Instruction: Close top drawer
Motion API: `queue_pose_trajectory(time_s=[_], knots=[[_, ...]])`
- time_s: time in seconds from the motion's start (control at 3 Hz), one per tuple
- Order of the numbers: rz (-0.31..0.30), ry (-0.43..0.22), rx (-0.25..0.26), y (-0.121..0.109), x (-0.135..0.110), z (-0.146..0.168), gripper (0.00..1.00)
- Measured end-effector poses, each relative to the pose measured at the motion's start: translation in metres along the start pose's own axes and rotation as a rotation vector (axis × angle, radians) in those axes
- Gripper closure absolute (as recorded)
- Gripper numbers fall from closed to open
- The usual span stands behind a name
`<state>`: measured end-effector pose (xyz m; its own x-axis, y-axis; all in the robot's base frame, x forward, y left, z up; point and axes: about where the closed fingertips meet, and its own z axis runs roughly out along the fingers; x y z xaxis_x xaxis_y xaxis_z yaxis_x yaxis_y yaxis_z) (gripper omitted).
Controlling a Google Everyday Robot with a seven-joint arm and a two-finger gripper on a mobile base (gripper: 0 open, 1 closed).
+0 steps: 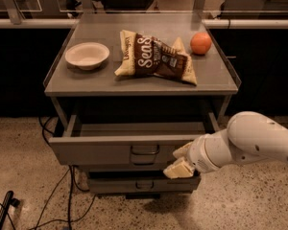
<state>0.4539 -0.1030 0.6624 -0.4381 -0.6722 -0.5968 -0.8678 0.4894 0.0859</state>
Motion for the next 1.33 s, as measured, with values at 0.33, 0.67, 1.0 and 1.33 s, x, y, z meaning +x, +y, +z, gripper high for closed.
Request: queue_pose_trajectory(time_s=[0.33, 0.67, 1.0, 1.33], knots=[[-0.037, 0.014, 0.077, -0.047, -0.011, -0.006, 0.73], [-0.069, 0.025, 0.162, -0.090, -0.018, -0.016, 0.95], [-0.076, 0.028, 0.179, -0.097, -0.019, -0.020, 0.00], [-0.082, 0.033, 0.176, -0.097, -0.021, -0.018, 0.00]])
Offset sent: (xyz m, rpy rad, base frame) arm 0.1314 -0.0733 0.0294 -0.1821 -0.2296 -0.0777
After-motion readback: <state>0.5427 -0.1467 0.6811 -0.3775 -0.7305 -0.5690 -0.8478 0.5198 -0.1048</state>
